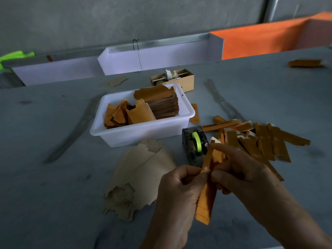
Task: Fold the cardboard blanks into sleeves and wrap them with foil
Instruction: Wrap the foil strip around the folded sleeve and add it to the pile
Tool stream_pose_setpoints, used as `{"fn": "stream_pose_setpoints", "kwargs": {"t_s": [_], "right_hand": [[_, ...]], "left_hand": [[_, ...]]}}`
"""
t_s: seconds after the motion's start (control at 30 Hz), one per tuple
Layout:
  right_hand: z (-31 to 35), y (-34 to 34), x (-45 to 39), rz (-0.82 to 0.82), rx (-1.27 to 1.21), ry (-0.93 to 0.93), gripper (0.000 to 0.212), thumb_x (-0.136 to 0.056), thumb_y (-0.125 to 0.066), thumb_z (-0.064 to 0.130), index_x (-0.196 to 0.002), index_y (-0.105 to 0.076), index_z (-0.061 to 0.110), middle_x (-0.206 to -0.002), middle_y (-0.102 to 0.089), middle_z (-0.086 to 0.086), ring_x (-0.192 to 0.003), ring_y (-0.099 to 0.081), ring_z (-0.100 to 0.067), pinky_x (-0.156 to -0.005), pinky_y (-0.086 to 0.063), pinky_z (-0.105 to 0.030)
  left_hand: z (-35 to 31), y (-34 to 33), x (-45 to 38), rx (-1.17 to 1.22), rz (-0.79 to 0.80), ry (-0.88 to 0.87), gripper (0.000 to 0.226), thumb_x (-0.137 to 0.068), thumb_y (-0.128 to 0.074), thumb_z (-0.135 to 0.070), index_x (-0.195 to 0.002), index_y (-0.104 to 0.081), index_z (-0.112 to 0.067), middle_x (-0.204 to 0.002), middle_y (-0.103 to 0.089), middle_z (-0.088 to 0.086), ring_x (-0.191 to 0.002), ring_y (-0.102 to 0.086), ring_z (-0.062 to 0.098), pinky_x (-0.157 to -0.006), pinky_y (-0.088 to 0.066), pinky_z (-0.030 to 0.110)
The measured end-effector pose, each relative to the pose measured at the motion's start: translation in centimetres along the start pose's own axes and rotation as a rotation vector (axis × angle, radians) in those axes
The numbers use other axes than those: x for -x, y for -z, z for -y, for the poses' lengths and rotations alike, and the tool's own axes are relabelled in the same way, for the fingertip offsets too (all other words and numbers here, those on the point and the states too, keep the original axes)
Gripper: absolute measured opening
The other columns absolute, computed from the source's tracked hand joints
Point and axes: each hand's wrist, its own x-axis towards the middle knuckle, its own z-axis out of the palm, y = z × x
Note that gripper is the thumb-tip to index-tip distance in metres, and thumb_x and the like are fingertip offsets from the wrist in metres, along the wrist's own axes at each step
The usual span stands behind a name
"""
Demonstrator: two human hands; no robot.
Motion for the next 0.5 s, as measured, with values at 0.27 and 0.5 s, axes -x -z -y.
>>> {"fn": "stream_pose_setpoints", "kwargs": {"t_s": [0.27,0.5], "right_hand": [[-0.24,-0.42,-0.32,-0.041,0.06,-0.053,0.051,-0.078,-0.069,0.015,-0.116,-0.041,0.034,-0.076,-0.069,0.013,-0.066,-0.065,-0.002,-0.055,-0.049,-0.011],[-0.69,-0.45,-0.45,-0.036,0.12,-0.041,0.049,-0.079,-0.069,0.016,-0.118,-0.042,0.028,-0.073,-0.069,0.005,-0.066,-0.065,-0.001,-0.057,-0.048,-0.01]], "left_hand": [[0.18,0.51,0.05,-0.016,0.069,0.011,0.012,-0.087,-0.065,-0.02,-0.079,-0.074,-0.02,-0.059,-0.066,-0.004,-0.05,-0.058,0.001,-0.046,-0.041,0.012],[0.55,0.71,-0.07,0.033,0.097,0.051,0.011,-0.085,-0.066,-0.025,-0.082,-0.075,-0.019,-0.067,-0.068,0.001,-0.054,-0.056,0.007,-0.049,-0.041,0.019]]}}
